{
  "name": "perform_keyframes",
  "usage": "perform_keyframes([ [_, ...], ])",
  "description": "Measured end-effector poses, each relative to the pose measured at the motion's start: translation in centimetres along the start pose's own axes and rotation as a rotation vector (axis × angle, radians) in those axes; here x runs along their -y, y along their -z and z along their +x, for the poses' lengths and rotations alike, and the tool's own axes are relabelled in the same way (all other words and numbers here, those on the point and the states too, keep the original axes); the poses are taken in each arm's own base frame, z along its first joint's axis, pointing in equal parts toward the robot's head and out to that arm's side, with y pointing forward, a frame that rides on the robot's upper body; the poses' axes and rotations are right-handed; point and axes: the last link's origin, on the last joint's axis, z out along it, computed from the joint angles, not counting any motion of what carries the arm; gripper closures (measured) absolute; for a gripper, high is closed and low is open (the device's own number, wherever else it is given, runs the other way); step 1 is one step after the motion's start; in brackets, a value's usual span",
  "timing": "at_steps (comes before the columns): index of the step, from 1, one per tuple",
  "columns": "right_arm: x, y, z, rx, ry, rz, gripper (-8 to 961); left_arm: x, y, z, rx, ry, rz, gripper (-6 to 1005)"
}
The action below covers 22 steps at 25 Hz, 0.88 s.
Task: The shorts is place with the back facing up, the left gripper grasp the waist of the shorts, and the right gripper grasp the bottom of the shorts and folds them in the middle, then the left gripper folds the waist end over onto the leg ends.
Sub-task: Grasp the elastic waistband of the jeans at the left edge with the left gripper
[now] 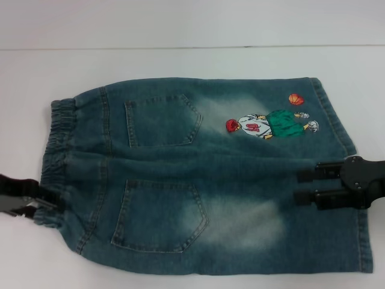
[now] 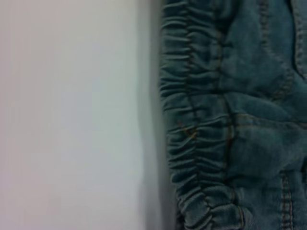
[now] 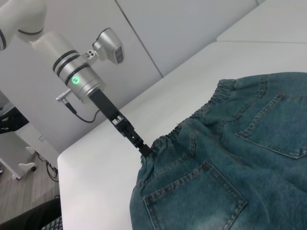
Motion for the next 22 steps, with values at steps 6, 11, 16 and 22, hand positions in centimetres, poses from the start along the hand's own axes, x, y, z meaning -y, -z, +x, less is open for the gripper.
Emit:
perform_keyframes([
  [6,-0.03,0.04,0.1,0.0,-0.002,0.0,220,-0.67,0.22,0.36,-0.014,-0.044,-0.03,494],
  [11,-0.04,0.05,0.12,0.0,-0.003,-0.001,219,-0.79,0.26,0.32,-0.011,-0.076,-0.037,535],
  [16,-0.01,0.14,0.08,0.003,-0.005,0.001,219,-0.84,0.54,0.43,-0.017,-0.081,-0.034,702],
  [22,0.08,0.2,-0.32,0.0,-0.004,0.003,219,-0.97,0.6,0.53,-0.017,-0.095,-0.035,826],
])
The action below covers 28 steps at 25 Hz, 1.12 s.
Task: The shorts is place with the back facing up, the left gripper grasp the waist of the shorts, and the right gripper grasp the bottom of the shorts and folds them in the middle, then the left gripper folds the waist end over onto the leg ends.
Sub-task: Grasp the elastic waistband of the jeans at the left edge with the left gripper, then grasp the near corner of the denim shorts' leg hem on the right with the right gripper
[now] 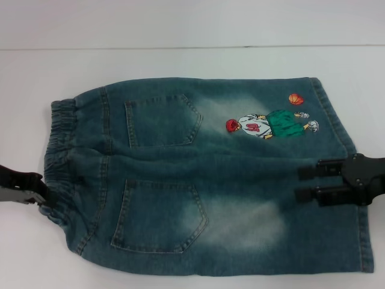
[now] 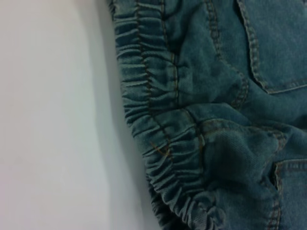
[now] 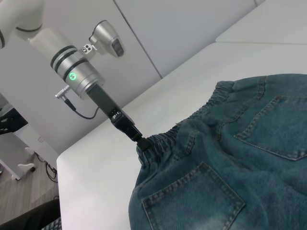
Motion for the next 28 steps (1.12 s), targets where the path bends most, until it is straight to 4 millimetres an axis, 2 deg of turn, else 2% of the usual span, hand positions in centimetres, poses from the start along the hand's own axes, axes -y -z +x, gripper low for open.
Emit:
perform_keyframes([
  [5,0.3,1.0,-1.2,-0.039,-0.071,0.019,220,-0.2,0.1,0.2,-0.006,-0.011,-0.003,929],
  [10,0.0,2.8,-2.2,-0.189,-0.119,0.057,221,-0.7,0.7,1.0,-0.054,-0.032,-0.025,970],
  [21,-0.1,4.5,0.3,-0.522,-0.21,0.114,229,-1.8,1.2,2.7,-0.115,-0.064,-0.055,970],
  [28,-0.2,4.5,1.4,-0.656,-0.268,0.133,236,-2.0,1.2,3.0,-0.125,-0.067,-0.054,970],
])
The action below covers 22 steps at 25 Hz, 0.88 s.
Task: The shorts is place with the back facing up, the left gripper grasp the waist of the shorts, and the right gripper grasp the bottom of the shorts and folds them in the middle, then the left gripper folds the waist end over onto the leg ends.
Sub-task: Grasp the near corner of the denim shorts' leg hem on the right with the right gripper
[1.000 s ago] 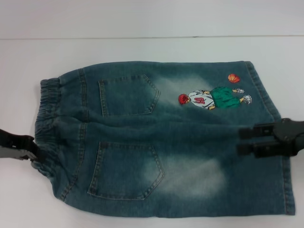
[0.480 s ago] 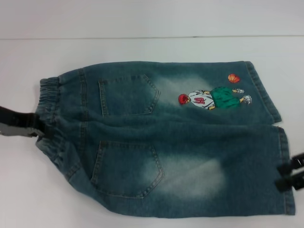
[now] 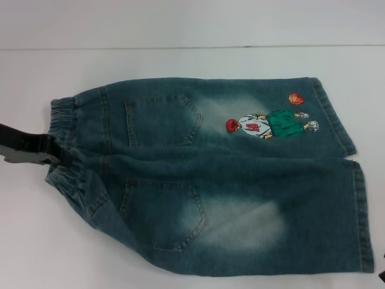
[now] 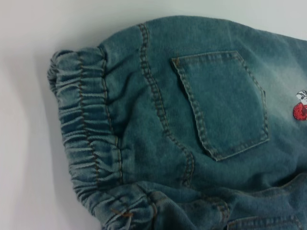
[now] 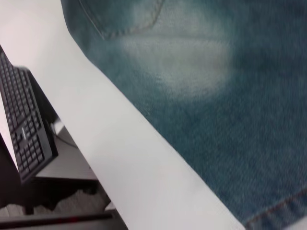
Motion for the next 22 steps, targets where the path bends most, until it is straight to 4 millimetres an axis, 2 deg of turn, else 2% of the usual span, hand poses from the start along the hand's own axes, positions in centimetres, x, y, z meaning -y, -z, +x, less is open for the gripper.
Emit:
perform_keyframes([
  [13,0.2,-0.9,-1.1,-0.132,0.001,0.038,242,-0.2,-0.1,0.5,-0.01,-0.012,0.005,970],
  [22,0.6,-1.5,-1.8,-0.148,0.004,0.064,243,-0.2,-0.1,0.5,-0.015,-0.01,0.005,971],
])
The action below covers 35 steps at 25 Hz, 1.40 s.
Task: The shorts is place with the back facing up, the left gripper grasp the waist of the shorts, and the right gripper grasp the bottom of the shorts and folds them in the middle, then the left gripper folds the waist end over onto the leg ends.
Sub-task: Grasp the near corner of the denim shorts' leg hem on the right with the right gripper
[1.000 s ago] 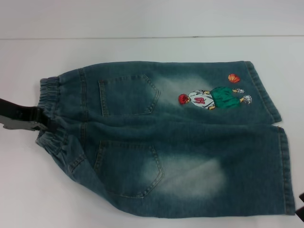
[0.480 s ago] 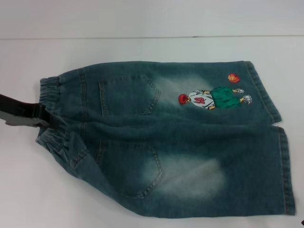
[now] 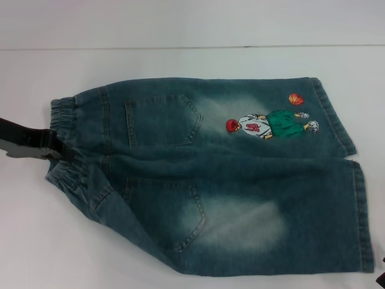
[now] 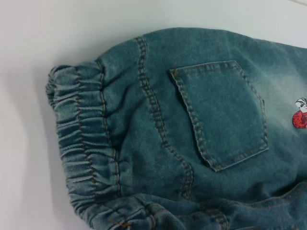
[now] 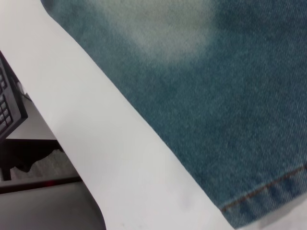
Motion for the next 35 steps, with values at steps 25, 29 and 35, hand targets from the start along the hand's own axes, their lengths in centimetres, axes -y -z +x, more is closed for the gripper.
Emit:
perform_keyframes([
  [25,0.2,-0.9,-1.2,-0.021,0.003,0.021,242,-0.2,-0.2,0.3,-0.01,-0.007,-0.001,971],
  [29,0.2,-1.2,-1.4,-0.021,0.005,0.018,243,-0.3,-0.2,0.3,-0.01,-0.008,-0.001,971],
  [35,0.0,-1.0,-2.2,0.004,0.019,0.013,243,-0.3,-0.2,0.4,-0.009,-0.01,0.0,971],
])
